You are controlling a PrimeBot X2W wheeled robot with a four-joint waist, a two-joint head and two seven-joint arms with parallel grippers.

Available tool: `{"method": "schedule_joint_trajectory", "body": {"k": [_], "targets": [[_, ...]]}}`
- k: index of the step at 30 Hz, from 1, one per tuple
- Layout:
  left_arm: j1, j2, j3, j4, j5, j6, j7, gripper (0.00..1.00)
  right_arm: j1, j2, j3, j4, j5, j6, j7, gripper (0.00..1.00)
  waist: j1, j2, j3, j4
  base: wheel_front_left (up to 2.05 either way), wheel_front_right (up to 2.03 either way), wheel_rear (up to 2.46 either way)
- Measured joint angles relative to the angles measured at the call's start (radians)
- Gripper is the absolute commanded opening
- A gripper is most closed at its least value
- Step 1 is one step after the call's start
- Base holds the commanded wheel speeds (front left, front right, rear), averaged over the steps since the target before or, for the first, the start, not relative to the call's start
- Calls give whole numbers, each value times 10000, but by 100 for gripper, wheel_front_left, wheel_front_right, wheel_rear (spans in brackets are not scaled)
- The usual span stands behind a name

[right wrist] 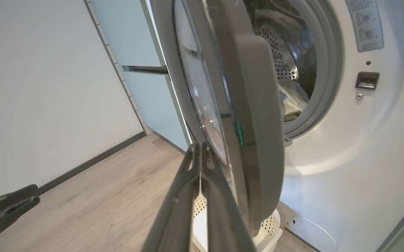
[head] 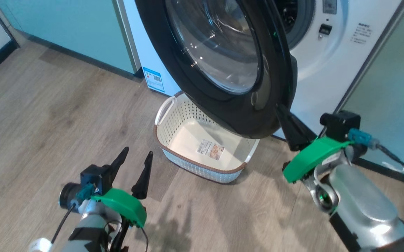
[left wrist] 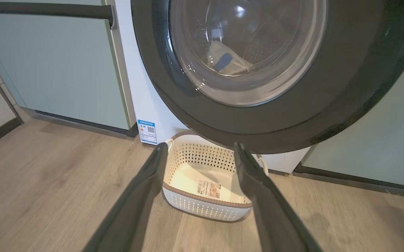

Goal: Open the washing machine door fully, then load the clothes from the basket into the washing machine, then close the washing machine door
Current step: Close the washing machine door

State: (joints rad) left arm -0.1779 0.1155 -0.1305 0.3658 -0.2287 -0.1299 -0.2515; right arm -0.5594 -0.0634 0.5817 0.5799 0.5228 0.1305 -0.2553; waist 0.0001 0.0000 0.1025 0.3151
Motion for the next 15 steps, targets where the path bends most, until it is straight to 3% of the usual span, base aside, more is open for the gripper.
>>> {"method": "schedule_joint_trajectory", "body": {"k": [15], "targets": [[-617,-378,-17,-337,0,0,-40,100,-1341,21,-305,972,230,2,0,0,0,0,1171,-276,0,0,0]]}}
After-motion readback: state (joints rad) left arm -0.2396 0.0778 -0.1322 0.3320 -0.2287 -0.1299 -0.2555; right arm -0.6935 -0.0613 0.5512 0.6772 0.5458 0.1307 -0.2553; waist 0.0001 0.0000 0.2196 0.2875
